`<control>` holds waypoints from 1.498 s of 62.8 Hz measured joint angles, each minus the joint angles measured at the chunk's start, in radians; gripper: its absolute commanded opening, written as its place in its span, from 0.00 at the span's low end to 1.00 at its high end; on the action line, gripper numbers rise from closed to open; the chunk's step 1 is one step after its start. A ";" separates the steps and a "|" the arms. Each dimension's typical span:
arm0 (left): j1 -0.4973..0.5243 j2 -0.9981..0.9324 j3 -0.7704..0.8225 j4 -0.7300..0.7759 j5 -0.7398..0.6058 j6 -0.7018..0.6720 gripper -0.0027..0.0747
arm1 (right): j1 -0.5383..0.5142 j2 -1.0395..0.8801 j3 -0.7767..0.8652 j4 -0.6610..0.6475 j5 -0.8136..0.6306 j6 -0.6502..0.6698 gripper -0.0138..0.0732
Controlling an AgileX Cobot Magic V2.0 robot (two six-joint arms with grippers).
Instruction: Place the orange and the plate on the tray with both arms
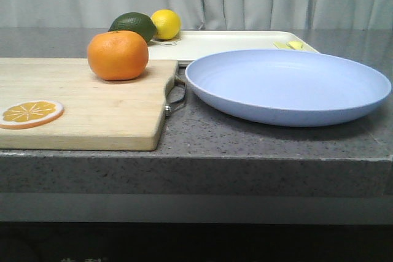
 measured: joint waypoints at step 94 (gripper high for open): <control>-0.459 1.128 -0.585 0.023 0.010 0.072 0.85 | 0.192 0.000 0.000 0.042 0.018 -0.070 0.89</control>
